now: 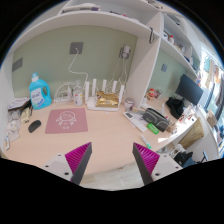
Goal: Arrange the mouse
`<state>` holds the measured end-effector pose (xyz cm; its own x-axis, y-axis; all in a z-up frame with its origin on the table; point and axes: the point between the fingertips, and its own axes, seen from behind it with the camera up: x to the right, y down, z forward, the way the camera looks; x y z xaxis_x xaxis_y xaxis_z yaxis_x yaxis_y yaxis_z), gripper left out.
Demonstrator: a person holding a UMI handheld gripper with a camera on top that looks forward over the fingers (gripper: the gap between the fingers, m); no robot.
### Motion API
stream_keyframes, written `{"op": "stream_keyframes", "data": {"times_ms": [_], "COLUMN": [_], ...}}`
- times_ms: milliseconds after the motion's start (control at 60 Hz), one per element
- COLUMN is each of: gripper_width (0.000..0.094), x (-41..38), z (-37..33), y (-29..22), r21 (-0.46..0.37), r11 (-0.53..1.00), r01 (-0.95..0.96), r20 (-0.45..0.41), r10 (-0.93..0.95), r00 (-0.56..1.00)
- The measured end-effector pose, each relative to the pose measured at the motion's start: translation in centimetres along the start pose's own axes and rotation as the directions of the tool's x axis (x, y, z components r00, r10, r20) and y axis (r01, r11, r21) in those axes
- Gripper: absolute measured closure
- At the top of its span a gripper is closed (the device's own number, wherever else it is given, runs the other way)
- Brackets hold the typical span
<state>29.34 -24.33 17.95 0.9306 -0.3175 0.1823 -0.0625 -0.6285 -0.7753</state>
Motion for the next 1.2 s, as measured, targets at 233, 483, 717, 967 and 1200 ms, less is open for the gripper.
{"op": "stream_keyframes", "data": {"times_ms": [233, 483, 717, 967, 1200], "gripper_width": [0.0088, 0.0084, 0.0085, 0.0086, 0.0093], "x": [-2.6, -16.2, -33.3, -45.5, -49.8], "z": [-1.3, -2.8, -0.2, 7.6, 14.1], "y": [2.6, 8.6, 8.9, 4.8, 2.4], "r21": [-0.017, -0.037, -0.009, 0.016, -0.067], "r11": [1.0, 0.999, 0.998, 0.998, 0.996], "r01": [0.006, 0.019, 0.065, 0.069, 0.053], "r20": [-0.047, 0.105, 0.309, 0.411, 0.43], "r10": [-0.007, -0.015, -0.059, -0.069, -0.019], "r00": [0.999, 0.994, 0.949, 0.909, 0.903]}}
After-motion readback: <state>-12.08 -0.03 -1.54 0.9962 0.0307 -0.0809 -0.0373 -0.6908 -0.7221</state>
